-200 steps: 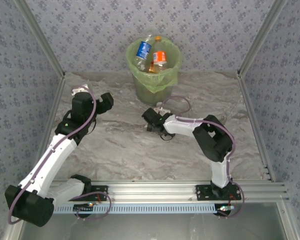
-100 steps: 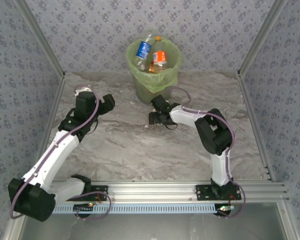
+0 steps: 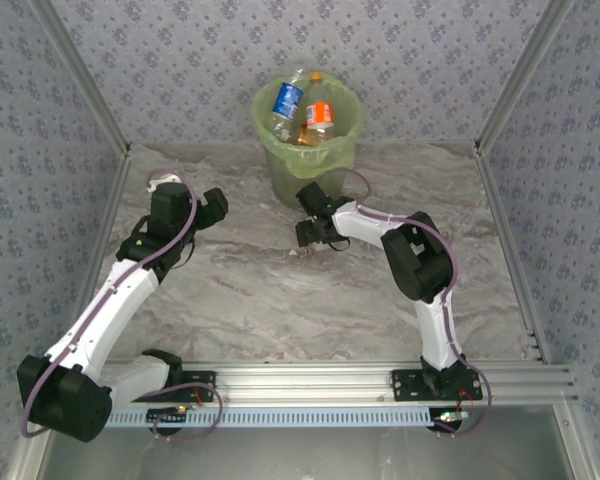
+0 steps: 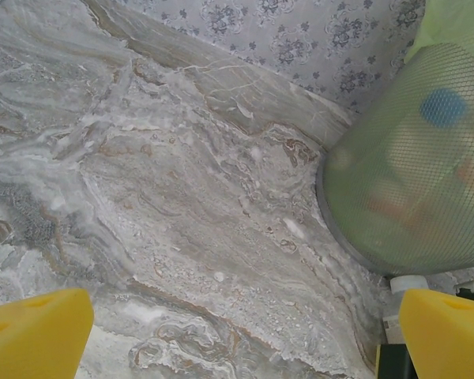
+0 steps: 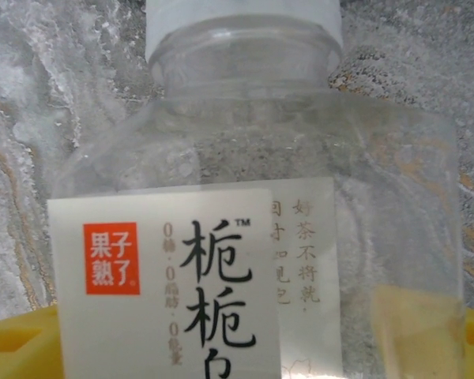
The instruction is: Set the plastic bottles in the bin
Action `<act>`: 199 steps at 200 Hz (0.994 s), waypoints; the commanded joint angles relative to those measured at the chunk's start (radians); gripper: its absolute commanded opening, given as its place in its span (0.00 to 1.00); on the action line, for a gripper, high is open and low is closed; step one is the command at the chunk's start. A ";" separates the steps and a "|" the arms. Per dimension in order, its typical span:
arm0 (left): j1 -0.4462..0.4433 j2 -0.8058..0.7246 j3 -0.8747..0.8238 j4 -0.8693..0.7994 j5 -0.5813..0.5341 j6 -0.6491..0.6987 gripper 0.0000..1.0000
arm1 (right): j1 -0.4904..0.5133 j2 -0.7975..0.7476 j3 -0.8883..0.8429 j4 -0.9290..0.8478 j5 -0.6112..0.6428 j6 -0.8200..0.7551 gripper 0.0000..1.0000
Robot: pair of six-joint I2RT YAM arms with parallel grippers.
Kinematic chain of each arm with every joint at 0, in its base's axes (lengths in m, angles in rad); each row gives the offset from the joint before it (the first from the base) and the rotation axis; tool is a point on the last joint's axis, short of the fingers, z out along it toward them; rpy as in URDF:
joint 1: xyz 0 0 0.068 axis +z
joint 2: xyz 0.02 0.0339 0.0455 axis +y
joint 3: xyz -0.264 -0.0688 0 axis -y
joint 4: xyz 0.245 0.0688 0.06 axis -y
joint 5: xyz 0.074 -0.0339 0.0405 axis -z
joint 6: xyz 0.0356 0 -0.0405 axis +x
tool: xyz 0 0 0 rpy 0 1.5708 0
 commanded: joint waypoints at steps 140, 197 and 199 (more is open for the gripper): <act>0.027 -0.052 -0.008 -0.059 -0.039 -0.012 0.99 | 0.061 -0.297 -0.280 0.185 0.046 -0.005 0.55; 0.034 -0.071 -0.015 -0.074 -0.051 0.007 0.99 | 0.098 -0.490 -0.422 0.281 0.101 -0.012 0.45; 0.035 -0.071 -0.016 -0.075 -0.052 0.007 0.99 | 0.097 -0.498 -0.426 0.285 0.100 -0.013 0.44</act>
